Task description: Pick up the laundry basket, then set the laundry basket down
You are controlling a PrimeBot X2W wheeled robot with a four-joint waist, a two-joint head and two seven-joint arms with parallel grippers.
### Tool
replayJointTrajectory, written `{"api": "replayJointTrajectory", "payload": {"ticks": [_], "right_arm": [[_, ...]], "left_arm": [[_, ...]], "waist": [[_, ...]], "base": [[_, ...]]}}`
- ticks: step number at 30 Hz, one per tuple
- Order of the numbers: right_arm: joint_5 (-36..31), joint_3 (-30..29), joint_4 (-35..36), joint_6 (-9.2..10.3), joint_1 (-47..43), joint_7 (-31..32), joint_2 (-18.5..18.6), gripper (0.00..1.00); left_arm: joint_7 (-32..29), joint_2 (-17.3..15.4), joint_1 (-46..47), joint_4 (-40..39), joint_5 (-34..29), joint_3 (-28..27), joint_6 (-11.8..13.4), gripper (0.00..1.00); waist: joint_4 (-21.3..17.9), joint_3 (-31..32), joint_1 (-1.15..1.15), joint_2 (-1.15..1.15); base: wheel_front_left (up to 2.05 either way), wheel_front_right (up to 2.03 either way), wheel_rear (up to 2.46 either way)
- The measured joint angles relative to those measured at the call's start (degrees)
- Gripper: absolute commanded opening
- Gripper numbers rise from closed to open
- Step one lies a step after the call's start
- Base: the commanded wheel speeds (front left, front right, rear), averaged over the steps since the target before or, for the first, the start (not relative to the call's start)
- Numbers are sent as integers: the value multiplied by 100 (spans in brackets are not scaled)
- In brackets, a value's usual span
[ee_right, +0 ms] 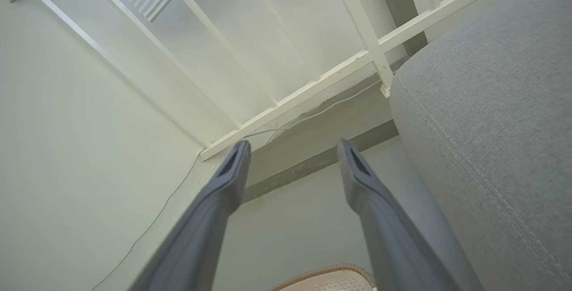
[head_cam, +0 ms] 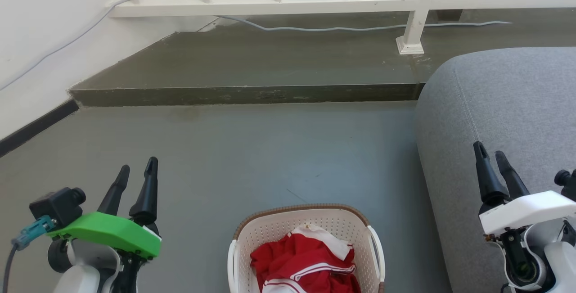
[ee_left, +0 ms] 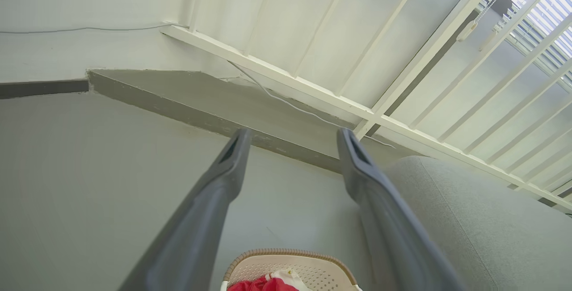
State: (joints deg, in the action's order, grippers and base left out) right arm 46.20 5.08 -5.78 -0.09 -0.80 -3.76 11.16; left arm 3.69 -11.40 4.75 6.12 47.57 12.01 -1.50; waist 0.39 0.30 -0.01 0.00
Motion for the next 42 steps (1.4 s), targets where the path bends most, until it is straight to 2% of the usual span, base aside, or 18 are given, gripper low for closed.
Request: {"api": "replayJointTrajectory", "payload": {"ticks": [11, 23, 27, 42], "right_arm": [[-894, 290, 132, 133, -116, -84, 52, 100], [-1797, 475, 234, 367, -330, -267, 126, 100], [-2034, 512, 278, 382, -338, -336, 123, 100], [-2933, 652, 386, 625, -554, -617, 10, 100]], "left_arm": [[83, -29, -6, -149, -761, 356, 238, 100], [143, -57, -44, -325, -1650, 655, 424, 100], [149, -63, -128, -366, -1872, 683, 508, 100], [147, -48, -377, -566, -2798, 791, 715, 100]], "waist": [[4, 19, 0, 0], [7, 29, 0, 0], [5, 30, 0, 0], [-30, 52, 0, 0]], "base": [[0, 0, 0], [0, 0, 0], [0, 0, 0], [0, 0, 0]]}}
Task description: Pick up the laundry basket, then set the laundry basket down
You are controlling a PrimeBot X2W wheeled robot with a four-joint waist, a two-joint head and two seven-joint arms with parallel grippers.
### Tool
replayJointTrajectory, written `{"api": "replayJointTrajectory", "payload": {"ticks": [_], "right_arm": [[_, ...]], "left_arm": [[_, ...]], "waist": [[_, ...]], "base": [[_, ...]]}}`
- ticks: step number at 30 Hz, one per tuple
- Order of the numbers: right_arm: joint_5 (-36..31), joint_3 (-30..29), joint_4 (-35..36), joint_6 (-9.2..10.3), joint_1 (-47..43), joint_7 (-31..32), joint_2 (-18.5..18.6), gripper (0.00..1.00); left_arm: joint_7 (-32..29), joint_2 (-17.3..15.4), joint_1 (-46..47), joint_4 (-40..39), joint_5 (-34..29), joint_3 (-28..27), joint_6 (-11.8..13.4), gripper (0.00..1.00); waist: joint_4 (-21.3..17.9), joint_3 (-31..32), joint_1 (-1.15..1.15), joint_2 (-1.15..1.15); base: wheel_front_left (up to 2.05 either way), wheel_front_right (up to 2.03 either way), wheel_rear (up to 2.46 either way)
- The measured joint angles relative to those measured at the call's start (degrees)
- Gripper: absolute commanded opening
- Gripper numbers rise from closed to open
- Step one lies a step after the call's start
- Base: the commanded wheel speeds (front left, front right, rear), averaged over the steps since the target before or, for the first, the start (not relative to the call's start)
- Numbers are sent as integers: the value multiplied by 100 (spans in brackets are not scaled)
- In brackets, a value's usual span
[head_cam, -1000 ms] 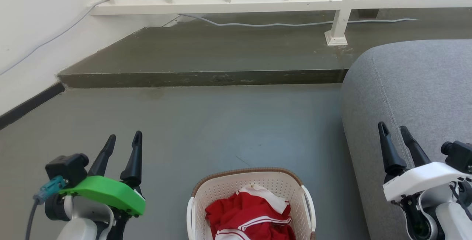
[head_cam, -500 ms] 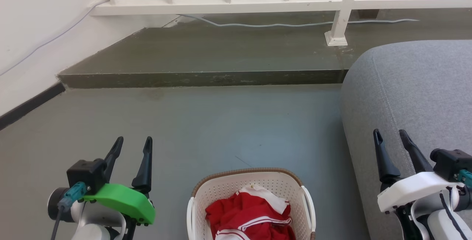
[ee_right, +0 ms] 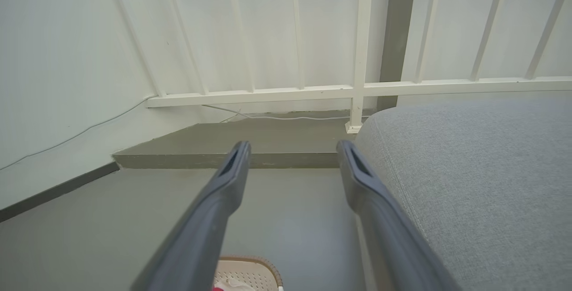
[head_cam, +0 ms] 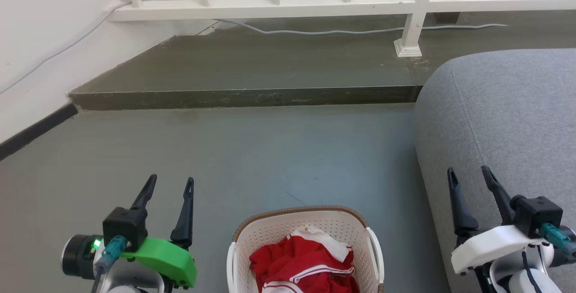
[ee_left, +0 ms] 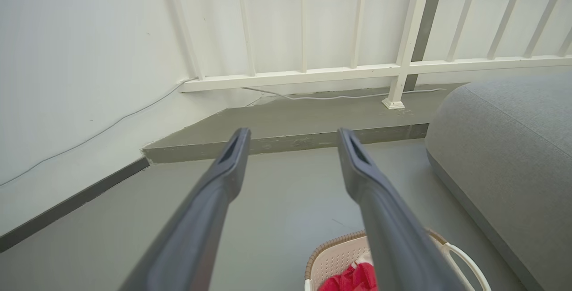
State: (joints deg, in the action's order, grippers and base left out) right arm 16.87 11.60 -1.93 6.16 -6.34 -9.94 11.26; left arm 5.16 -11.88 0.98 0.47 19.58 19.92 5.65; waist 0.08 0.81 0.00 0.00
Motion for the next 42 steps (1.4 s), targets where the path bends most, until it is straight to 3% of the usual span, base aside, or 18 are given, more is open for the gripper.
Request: {"api": "replayJointTrajectory", "payload": {"ticks": [6, 31, 42], "right_arm": [[-345, 43, 36, 52, -37, -120, -2, 100], [-267, 30, -38, 42, -92, -146, -33, 100], [-216, 59, -8, 22, 202, -81, -79, 100]], "left_arm": [[0, -1, -14, -121, -415, 64, 96, 100], [-58, 79, -135, -240, -482, -43, 101, 100], [-91, 174, -74, -483, -623, 66, 100, 100]], "waist": [[-12, 10, 0, 0], [12, -54, 0, 0], [19, -547, 0, 0]], "base": [[0, 0, 0], [0, 0, 0], [0, 0, 0]]}}
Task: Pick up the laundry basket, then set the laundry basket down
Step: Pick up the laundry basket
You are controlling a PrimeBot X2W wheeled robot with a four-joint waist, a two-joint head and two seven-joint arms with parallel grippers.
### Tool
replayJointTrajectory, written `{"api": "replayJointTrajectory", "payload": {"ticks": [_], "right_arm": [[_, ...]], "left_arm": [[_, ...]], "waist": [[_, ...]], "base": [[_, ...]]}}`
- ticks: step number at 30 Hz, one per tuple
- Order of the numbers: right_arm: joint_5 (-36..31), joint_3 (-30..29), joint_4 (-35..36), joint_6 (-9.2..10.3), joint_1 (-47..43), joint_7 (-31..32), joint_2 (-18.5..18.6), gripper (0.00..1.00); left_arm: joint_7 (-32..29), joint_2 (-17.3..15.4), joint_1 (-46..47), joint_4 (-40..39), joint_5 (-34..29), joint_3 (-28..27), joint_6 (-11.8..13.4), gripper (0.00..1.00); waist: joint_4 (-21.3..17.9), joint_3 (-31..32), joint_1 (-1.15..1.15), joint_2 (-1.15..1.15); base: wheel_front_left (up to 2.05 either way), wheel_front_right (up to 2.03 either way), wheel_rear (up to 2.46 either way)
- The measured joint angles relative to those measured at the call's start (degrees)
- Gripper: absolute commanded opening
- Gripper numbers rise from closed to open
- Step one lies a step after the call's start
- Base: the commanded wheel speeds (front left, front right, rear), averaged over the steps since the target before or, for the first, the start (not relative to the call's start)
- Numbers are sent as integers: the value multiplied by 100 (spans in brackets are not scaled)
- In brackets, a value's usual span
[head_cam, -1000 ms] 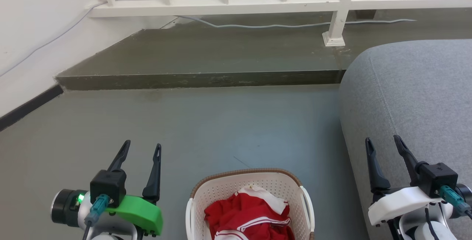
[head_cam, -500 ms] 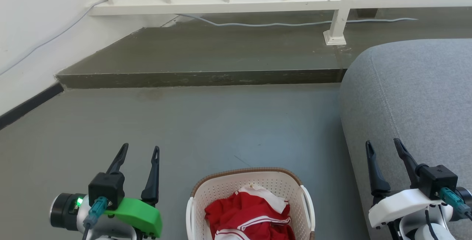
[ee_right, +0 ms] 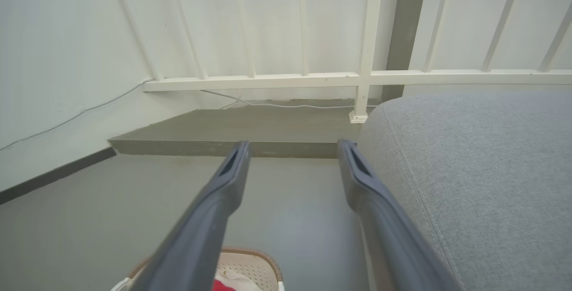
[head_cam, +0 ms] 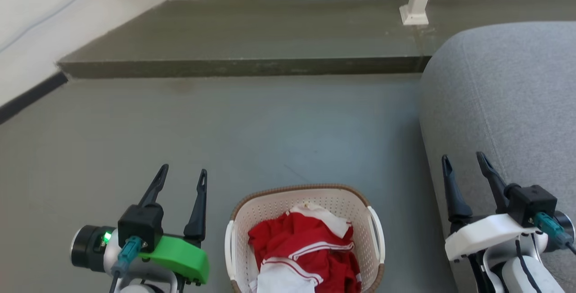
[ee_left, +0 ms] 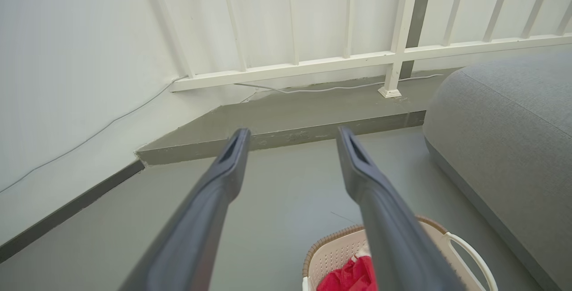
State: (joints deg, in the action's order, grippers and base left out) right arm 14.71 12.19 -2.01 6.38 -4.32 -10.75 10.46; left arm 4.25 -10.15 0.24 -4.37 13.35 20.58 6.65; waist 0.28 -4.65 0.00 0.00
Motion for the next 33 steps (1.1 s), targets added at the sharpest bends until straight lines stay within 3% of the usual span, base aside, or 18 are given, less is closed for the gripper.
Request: {"api": "replayJointTrajectory", "payload": {"ticks": [16, 33], "right_arm": [[67, -27, -327, -57, 811, 131, -100, 100], [140, 126, -1009, -233, 1889, 279, -167, 100]], "left_arm": [[-125, 201, 975, 302, 7, 147, -121, 100], [-296, 407, 2256, 1315, 110, 276, -522, 100]], "waist": [[57, -1216, 0, 0], [101, -2593, -1, 0]], "base": [[0, 0, 0], [0, 0, 0]]}}
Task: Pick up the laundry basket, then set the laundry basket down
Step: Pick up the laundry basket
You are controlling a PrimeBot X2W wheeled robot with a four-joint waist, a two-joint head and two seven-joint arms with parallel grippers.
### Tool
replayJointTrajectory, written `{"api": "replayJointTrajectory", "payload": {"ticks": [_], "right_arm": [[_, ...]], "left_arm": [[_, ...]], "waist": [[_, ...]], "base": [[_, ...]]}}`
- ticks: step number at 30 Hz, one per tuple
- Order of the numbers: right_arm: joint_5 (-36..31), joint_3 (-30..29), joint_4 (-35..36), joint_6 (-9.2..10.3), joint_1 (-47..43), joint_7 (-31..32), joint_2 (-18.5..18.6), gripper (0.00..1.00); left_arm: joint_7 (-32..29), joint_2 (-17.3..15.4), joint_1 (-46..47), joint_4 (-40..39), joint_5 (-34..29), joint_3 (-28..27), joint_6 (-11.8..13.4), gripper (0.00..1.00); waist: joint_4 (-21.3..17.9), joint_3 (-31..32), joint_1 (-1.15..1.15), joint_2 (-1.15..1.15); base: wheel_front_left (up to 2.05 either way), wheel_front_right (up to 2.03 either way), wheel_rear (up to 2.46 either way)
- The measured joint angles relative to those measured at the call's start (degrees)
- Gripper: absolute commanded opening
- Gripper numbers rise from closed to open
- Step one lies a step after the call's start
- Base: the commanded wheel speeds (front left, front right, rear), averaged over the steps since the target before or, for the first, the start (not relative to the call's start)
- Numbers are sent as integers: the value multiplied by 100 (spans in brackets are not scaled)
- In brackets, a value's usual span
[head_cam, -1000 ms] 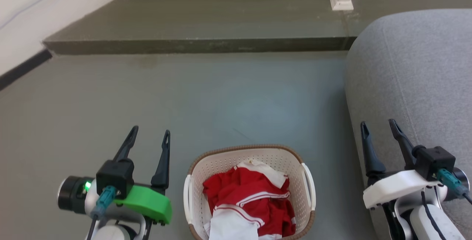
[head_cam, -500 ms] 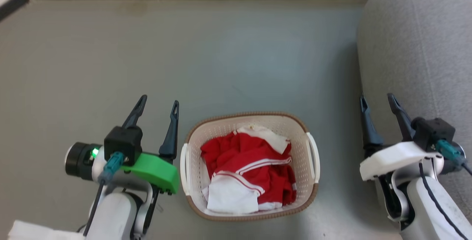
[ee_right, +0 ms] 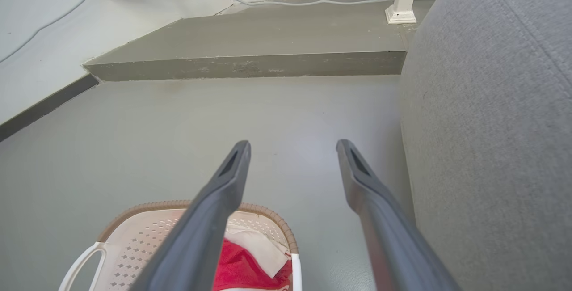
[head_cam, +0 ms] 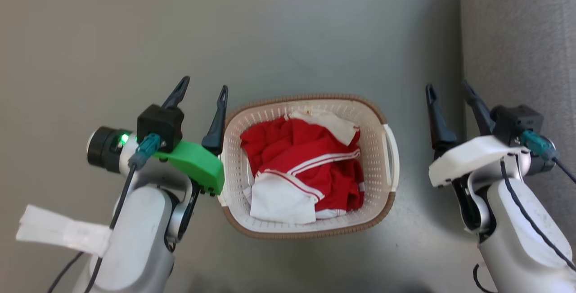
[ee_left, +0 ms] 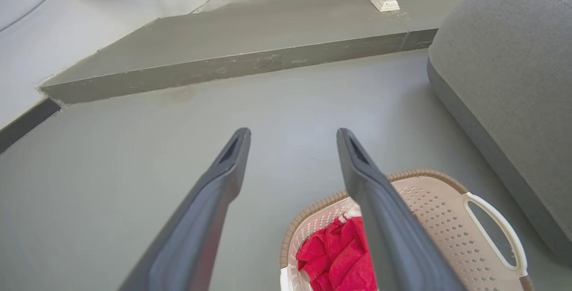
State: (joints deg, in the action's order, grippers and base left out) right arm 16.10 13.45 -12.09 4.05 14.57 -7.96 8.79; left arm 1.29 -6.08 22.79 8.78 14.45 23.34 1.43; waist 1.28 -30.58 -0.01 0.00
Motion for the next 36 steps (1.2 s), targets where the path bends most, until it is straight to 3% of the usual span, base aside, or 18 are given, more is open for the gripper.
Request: {"api": "replayJointTrajectory", "payload": {"ticks": [18, 36], "right_arm": [[-53, 223, -932, -179, 787, -107, -178, 100], [62, 330, -1820, -253, 884, -216, -348, 100]], "left_arm": [[81, 218, 837, 1529, 237, 92, -411, 100], [136, 320, 975, 2785, 582, 112, -608, 100]], "waist": [[17, -1375, 0, 0], [-68, -1868, 1, 0]], "base": [[0, 0, 0], [0, 0, 0]]}}
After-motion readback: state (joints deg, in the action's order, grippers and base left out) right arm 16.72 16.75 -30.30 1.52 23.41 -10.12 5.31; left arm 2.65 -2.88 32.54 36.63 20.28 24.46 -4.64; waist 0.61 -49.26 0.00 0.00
